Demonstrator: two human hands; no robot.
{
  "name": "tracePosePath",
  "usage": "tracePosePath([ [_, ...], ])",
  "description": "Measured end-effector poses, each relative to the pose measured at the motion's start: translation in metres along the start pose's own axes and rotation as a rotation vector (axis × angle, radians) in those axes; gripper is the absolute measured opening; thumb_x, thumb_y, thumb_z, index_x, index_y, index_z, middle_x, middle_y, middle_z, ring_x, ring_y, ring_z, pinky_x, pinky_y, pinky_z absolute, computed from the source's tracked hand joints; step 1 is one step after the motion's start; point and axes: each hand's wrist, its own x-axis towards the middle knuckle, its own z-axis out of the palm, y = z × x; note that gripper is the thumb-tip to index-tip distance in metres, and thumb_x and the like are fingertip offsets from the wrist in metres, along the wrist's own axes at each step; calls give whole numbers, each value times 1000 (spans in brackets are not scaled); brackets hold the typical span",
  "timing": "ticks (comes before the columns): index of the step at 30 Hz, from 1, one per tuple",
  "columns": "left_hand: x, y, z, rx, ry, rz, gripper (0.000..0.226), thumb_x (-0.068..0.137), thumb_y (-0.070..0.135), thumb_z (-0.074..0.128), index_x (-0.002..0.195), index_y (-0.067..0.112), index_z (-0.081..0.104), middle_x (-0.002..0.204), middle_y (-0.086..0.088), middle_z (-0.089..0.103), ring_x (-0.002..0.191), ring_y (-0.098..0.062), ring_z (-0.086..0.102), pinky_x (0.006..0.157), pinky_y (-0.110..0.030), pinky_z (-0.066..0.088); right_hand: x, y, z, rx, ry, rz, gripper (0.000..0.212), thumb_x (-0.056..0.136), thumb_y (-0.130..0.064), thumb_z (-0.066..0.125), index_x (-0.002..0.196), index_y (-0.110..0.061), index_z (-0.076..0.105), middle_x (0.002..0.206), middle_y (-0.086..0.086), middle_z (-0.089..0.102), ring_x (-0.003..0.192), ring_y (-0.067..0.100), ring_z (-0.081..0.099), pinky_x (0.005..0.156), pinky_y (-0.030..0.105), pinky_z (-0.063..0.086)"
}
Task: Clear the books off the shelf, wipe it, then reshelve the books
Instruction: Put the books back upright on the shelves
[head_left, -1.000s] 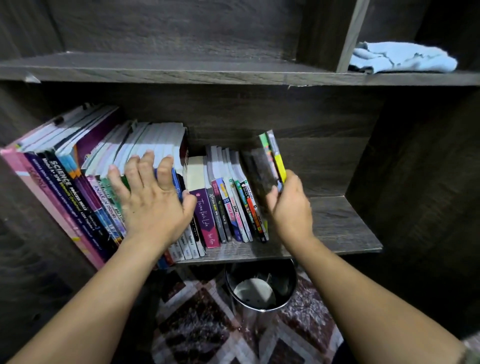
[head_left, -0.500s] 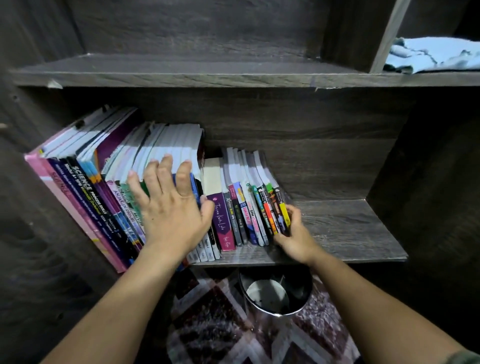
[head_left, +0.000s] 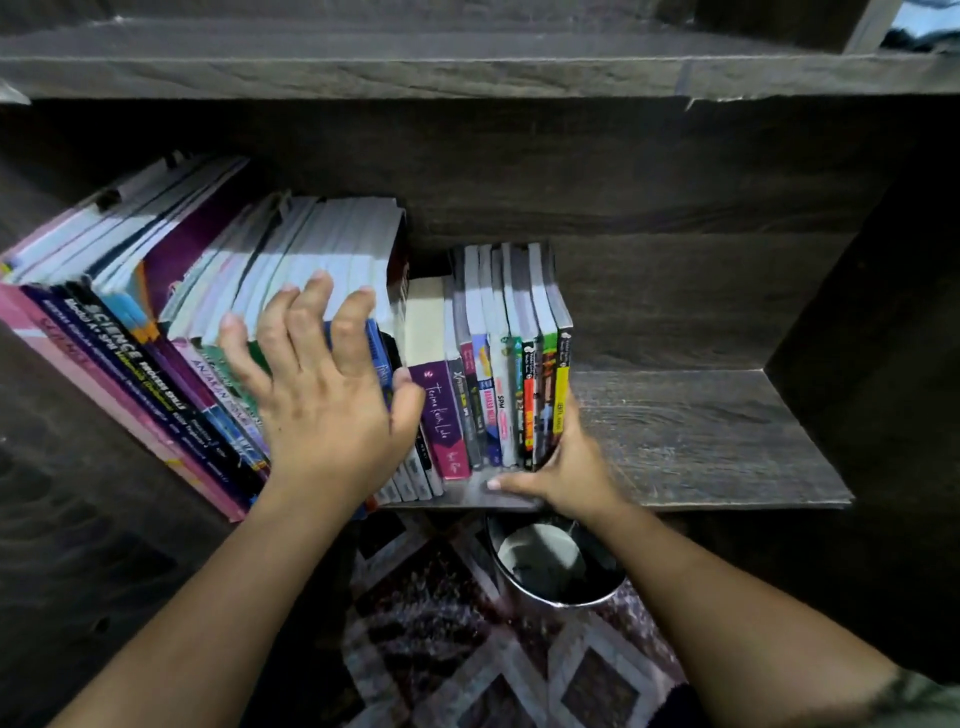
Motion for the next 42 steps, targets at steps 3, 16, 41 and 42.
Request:
tracePosePath([
  [3,-1,-3,-1,-12,21,23,62,77,39,54,130,10,38,136,-20,39,128,-33,28,111,-54,4,5,3,3,41,23,-5,141,35,-57,93,148,-41,10,130,-13,58,122,12,53,108,45,38],
  [16,0,-5,1,-19,4,11,60,80,41,55,131,15,39,134,-16,40,129,-32,30,112,-48,-2,3,-44,-30,-340,11,-29,124,45,-65,83,145,-31,18,140,-1,48,129,23,46,107,48,39],
  [41,0,0,-3,-20,-39,-18,63,77,44,47,131,12,37,140,-16,38,133,-33,28,113,-51,-2,-37,-98,-70,-509,37,-349,100,81,-12,71,153,-39,7,159,-23,3,142,3,24,113,31,32],
  [42,0,4,-5,-28,-32,-31,62,76,42,48,130,12,39,140,-16,38,135,-33,26,113,-55,-3,-37,-97,-71,-475,17,-347,101,81,-11,71,152,-41,5,159,-23,2,142,2,23,113,30,31],
])
